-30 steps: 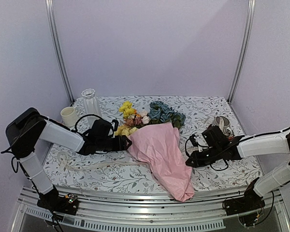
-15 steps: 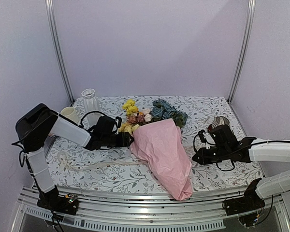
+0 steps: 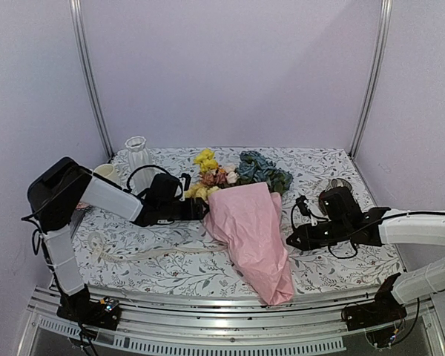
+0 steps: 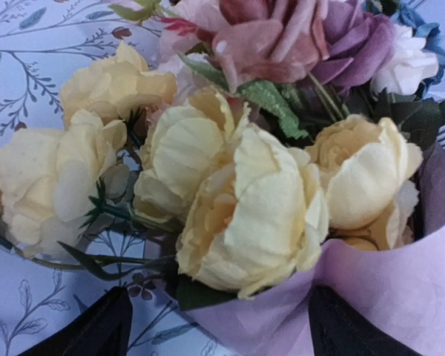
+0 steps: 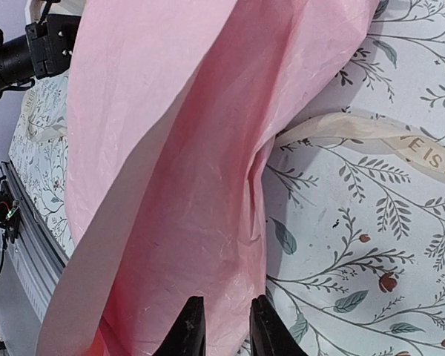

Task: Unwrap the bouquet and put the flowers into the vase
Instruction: Unfold the folded wrapping paper from the folded wrapping paper.

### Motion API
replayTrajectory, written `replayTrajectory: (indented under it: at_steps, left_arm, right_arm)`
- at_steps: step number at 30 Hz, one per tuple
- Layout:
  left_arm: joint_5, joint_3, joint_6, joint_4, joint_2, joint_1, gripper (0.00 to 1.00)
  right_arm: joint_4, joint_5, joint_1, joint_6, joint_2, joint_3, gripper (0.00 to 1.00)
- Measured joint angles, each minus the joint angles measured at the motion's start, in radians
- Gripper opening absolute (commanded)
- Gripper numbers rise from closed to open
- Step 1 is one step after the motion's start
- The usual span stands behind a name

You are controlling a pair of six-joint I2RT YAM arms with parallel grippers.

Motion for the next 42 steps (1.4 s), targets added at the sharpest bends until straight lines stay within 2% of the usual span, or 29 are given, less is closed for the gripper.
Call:
replayTrajectory:
  at_steps: [7,11,18,25,33,42]
  left_arm:
    - [-0.002,-0.078,0.034,-0.04,-0.227,0.002,0.96]
    - [-0.02,-0.121,0.039,-0.083,-0.388,0.002,0.96]
    - [-0.08,-0.211,0.038,-0.243,-0.7,0.002,0.97]
    - [-0.137,-0.222,0.045,-0.391,-0.937,0.002,0.97]
    - [-0.149,-0.224,0.059,-0.512,-1.046,0.002,0.98]
    - [-0.069,-0.24,0.06,-0.515,-1.033,0.002,0.95]
  right_arm:
    - [0.098,-0.057,0.001,-0.005,0.087,0.013,0.24]
    - [0.144,-0.081,0.03,-0.004,0.153,0.05,0.25]
    - [0.215,-0.106,0.208,-0.016,0.227,0.192,0.27]
    - [0.267,-0.144,0.386,-0.064,0.335,0.337,0.29]
    - [0.223,-0.155,0.505,-0.113,0.529,0.481,0.29]
    - [0.181,-0.142,0.549,-0.103,0.73,0.567,0.29]
